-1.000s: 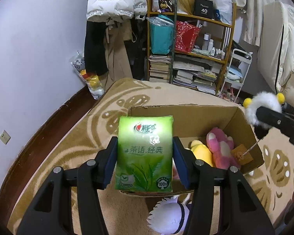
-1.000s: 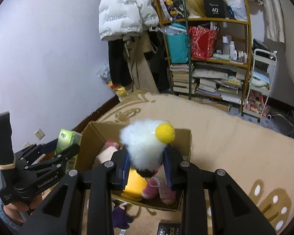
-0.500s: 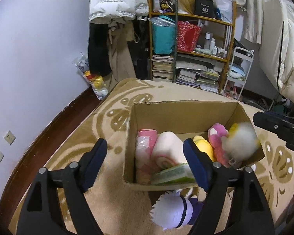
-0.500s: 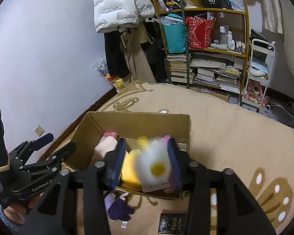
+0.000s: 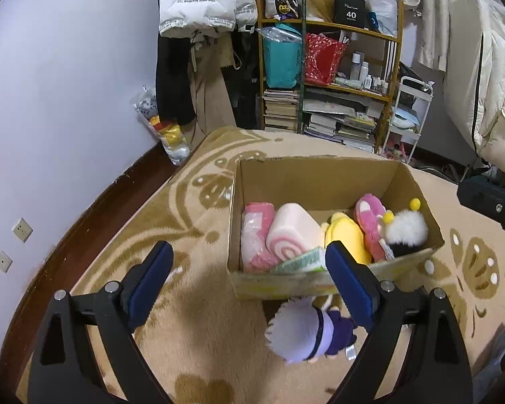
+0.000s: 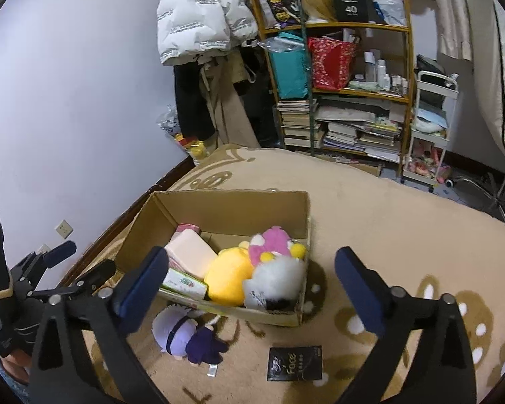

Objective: Organize soft objects
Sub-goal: 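Carry the green pack into the box with the left gripper while the right drops the chick in, then move the left gripper to the white-haired doll while the right moves to the black Face pack, then close the left gripper on the doll while the right closes on the black Face pack, then lift the doll with the left gripper over the box while the right carries the Face pack over it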

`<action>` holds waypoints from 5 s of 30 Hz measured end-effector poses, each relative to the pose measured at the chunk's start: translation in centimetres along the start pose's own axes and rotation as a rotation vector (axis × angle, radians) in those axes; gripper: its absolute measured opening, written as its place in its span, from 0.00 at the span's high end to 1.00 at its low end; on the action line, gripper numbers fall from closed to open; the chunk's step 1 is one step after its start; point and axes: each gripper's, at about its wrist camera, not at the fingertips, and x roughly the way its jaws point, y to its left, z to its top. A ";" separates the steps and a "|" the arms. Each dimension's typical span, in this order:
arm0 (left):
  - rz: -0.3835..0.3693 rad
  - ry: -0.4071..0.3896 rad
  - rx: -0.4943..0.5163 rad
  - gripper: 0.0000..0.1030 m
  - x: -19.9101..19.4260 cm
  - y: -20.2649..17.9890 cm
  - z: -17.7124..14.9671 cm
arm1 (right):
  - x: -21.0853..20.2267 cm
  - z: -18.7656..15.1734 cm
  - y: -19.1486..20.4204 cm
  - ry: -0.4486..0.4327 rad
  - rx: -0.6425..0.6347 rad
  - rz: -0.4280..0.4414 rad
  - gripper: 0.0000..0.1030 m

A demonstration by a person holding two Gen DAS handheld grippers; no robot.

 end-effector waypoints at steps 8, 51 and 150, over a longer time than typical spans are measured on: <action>-0.024 0.047 -0.048 0.10 -1.3 0.4 -1.6 | -1.7 -1.1 -1.2 0.035 0.055 -0.030 0.00; -0.090 0.294 -0.015 0.10 6.2 -2.7 -5.7 | 5.5 -6.9 -5.0 0.404 0.218 -0.129 0.00; 0.104 -0.170 -0.017 0.43 -6.2 -1.4 -2.0 | -1.8 -1.2 3.4 -0.080 -0.026 0.001 0.33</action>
